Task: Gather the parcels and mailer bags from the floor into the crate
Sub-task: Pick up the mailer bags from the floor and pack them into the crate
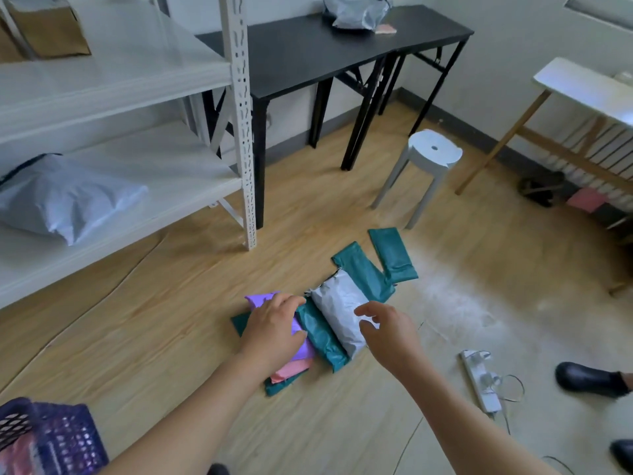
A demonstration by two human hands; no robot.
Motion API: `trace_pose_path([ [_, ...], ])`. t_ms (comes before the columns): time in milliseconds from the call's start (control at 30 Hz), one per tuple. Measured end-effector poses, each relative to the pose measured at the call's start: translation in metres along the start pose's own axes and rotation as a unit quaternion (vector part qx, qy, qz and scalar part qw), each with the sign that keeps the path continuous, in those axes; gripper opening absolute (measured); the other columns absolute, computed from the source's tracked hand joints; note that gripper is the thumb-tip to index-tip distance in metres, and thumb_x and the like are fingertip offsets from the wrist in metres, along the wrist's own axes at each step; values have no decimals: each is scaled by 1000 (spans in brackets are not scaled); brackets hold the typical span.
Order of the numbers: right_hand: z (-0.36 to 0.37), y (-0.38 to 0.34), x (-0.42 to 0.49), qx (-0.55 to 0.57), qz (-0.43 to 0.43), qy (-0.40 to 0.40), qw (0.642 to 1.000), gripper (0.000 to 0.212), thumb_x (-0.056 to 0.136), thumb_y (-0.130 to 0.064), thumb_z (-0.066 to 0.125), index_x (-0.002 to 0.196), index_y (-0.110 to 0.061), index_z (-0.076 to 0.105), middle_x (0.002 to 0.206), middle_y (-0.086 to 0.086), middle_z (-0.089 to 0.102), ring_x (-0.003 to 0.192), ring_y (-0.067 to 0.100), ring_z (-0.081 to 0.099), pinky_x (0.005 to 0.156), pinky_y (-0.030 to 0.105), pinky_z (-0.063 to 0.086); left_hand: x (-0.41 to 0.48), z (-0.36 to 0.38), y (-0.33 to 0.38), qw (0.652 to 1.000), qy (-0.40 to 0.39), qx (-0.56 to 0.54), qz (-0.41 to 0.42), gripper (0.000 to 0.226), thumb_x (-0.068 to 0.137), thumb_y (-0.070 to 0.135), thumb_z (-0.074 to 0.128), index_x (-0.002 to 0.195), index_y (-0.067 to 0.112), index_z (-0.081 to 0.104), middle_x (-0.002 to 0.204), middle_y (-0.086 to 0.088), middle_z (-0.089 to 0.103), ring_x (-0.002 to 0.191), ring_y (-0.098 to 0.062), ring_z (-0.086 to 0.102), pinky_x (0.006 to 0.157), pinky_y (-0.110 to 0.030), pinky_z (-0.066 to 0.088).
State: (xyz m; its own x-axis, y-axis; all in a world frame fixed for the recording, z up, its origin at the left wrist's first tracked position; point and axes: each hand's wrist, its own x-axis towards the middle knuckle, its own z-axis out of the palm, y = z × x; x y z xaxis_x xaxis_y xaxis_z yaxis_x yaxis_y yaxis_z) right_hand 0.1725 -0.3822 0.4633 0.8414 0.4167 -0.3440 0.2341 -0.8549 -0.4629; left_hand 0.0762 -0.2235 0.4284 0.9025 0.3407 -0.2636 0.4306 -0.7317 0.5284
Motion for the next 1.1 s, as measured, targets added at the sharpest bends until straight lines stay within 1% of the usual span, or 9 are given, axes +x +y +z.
trace_pose_path([
  [100, -4, 5, 34, -8, 0, -5, 1000, 31, 92, -17, 47, 118, -25, 61, 124, -5, 60, 111, 12, 55, 96, 25, 40, 33, 7, 7, 1000, -7, -25, -3, 53, 89, 25, 57, 138, 24, 39, 142, 4, 37, 127, -18, 41, 106, -29, 33],
  [233, -2, 6, 83, -29, -4, -24, 999, 32, 93, -18, 47, 121, -27, 60, 126, -6, 58, 114, 12, 54, 91, 23, 41, 78, 16, 2, 999, -31, -40, -17, 52, 89, 24, 56, 138, 24, 39, 144, 4, 35, 127, -19, 41, 104, -28, 34],
  [333, 6, 7, 125, -38, 5, -37, 999, 32, 93, -19, 47, 121, -28, 59, 126, -6, 57, 114, 12, 53, 94, 25, 42, 121, 21, -11, 997, -51, -49, -39, 53, 89, 25, 56, 139, 25, 38, 145, 4, 33, 128, -18, 41, 102, -28, 35],
  [433, 15, 11, 160, -53, 12, -57, 997, 33, 92, -19, 46, 121, -27, 59, 126, -5, 57, 118, 14, 51, 99, 28, 41, 161, 28, -24, 995, -67, -51, -50, 53, 89, 25, 55, 139, 24, 38, 144, 2, 34, 127, -20, 42, 103, -32, 37],
  [567, 33, 31, 207, -68, 40, -93, 992, 34, 92, -16, 45, 122, -25, 58, 126, -3, 56, 115, 15, 50, 91, 25, 41, 217, 50, -41, 991, -116, -30, -64, 53, 90, 24, 53, 140, 22, 35, 142, -1, 35, 127, -21, 41, 102, -33, 37],
  [800, 68, 83, 266, -114, 113, -124, 979, 36, 91, -16, 45, 125, -24, 56, 129, -2, 54, 114, 17, 53, 88, 26, 44, 273, 103, -61, 986, -155, -15, -65, 57, 91, 24, 52, 143, 22, 29, 144, -1, 34, 131, -20, 38, 101, -33, 38],
  [1000, 124, 128, 325, -155, 129, -167, 965, 42, 90, -17, 45, 131, -22, 49, 132, 0, 53, 117, 21, 52, 87, 27, 45, 302, 159, -82, 984, -155, -4, -87, 70, 91, 24, 50, 150, 25, 13, 143, -2, 35, 129, -21, 40, 95, -32, 40],
  [1067, 145, 141, 345, -173, 134, -182, 959, 39, 88, -15, 46, 126, -16, 53, 127, 3, 56, 112, 24, 55, 82, 29, 46, 313, 179, -89, 983, -153, -7, -98, 69, 91, 24, 50, 149, 25, 13, 143, -1, 34, 129, -20, 40, 93, -31, 39],
  [1100, 157, 147, 357, -180, 135, -191, 956, 34, 86, -14, 46, 118, -13, 57, 121, 5, 58, 107, 26, 56, 76, 29, 46, 320, 190, -94, 982, -157, -11, -106, 68, 91, 24, 50, 149, 25, 14, 143, -1, 34, 129, -21, 40, 93, -30, 39],
])
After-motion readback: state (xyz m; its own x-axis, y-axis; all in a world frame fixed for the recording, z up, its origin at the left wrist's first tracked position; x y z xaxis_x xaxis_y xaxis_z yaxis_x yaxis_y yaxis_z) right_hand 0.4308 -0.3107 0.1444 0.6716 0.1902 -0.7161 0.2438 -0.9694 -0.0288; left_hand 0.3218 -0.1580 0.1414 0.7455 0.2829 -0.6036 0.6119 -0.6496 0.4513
